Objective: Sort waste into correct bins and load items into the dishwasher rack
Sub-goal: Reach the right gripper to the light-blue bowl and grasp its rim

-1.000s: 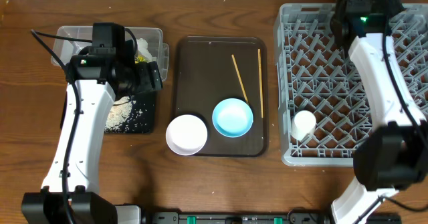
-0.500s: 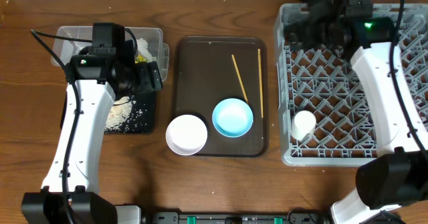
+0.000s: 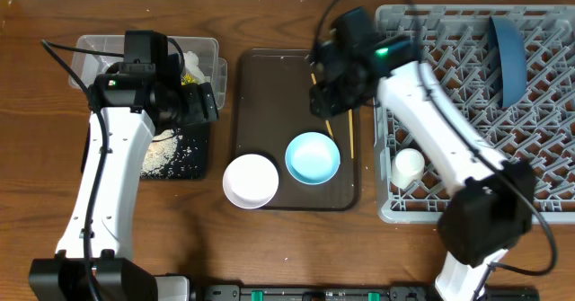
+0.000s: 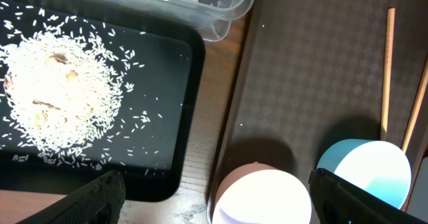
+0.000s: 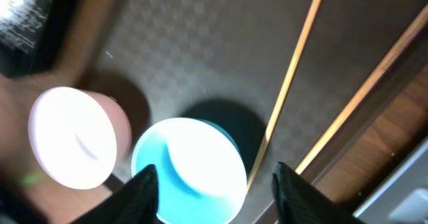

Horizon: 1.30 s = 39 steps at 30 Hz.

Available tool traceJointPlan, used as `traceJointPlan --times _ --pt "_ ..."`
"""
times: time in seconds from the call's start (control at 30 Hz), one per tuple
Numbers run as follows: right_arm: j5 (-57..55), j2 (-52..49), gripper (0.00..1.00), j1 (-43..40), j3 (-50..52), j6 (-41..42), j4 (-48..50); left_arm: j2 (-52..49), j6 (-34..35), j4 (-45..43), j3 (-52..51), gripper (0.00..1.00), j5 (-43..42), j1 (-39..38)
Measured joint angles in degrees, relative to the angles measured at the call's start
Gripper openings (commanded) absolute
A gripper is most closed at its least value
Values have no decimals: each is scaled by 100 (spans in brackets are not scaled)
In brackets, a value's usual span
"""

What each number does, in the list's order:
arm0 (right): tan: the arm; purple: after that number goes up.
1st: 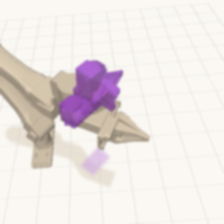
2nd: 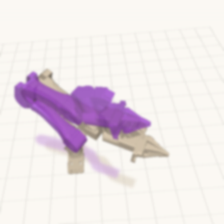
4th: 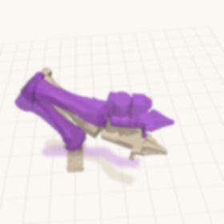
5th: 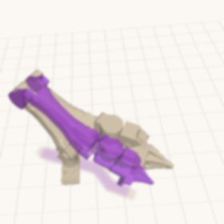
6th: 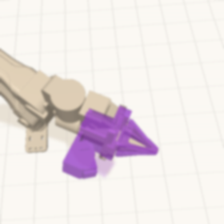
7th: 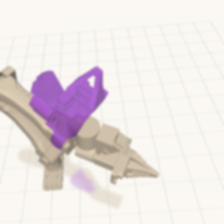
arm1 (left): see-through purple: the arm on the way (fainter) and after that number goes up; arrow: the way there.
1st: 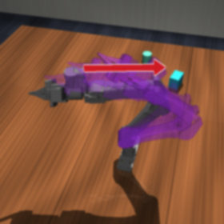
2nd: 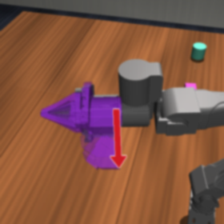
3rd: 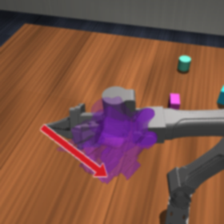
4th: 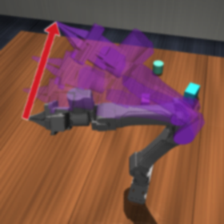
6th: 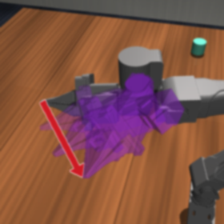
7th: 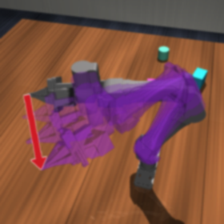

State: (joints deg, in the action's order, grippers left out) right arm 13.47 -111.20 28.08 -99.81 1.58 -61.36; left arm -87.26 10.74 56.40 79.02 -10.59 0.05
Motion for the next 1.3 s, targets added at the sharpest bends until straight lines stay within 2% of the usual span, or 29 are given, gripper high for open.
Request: traceJointPlan --times 0.17,0.3,0.53,0.6,0.73,0.97,1.13,1.3 --pt "-496 -332 42 348 122 243 -15 0 0 0 -2 90 0 0" --pt "-658 -632 33 387 269 356 -109 0 0 0 0 90 0 0" --pt "-970 -763 31 372 750 411 -48 0 0 0 0 90 0 0" --pt "-1025 -763 26 369 914 407 50 0 -2 0 -2 90 0 0" --pt "-1075 -765 1 369 1220 417 245 0 0 0 0 90 0 0" --pt "-1038 -767 1 361 1252 457 254 0 0 0 -2 90 0 0" --pt "-1088 -710 1 319 942 479 -90 0 0 0 -2 90 0 0" --pt "-1779 -166 1 66 323 763 -341 0 0 2 -2 90 0 0"
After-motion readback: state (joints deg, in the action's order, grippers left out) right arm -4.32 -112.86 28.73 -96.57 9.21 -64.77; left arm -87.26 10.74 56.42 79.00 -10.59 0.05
